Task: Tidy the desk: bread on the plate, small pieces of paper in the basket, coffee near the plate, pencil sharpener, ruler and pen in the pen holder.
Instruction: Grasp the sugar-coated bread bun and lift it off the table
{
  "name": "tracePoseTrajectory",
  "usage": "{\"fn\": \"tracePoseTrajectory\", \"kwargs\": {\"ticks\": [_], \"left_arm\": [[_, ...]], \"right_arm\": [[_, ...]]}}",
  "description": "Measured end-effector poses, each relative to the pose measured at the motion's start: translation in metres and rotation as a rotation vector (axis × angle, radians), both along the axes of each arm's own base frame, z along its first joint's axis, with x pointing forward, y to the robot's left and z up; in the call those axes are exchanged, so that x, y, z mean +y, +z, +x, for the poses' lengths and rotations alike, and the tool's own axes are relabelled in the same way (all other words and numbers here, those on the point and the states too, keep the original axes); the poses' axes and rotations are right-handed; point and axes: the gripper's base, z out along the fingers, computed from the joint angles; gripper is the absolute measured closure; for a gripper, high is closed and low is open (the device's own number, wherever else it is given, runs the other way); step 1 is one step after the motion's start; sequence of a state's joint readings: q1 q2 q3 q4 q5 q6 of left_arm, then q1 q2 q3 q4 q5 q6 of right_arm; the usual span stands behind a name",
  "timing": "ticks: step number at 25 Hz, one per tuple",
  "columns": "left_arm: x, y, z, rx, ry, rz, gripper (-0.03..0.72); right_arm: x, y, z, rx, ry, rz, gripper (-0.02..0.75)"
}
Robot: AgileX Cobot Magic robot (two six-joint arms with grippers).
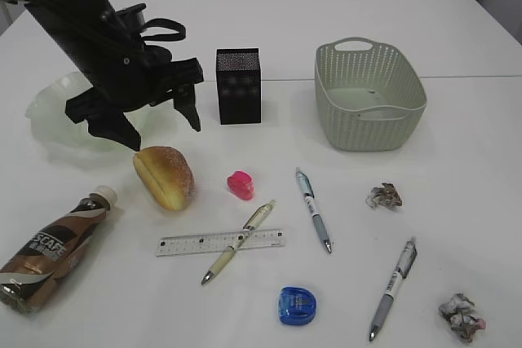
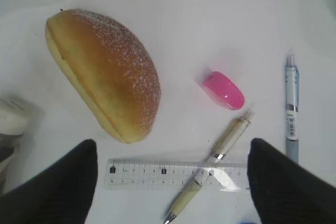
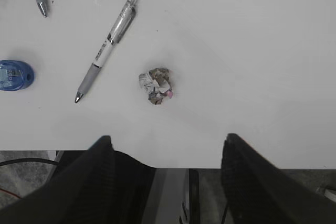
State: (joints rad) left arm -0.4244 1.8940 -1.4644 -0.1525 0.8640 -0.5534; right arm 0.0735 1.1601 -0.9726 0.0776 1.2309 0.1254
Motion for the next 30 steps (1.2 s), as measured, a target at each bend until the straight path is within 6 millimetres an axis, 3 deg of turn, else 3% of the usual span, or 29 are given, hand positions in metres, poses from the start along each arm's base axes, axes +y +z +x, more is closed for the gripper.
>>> {"fn": "tracePoseTrajectory", "kwargs": {"ticks": [10,30], "left_arm": [[0.007,-0.026,0.014,0.044,0.145,0.003,0.018],[0.003,-0.077,0.026,0.119,0.167,0.030,0.019]], "right_arm": [[0.001,0.000,0.000,0.001,0.001,0.010,0.267],[0.001,0.000,0.000,0.002,0.002,0.011,0.267]]}}
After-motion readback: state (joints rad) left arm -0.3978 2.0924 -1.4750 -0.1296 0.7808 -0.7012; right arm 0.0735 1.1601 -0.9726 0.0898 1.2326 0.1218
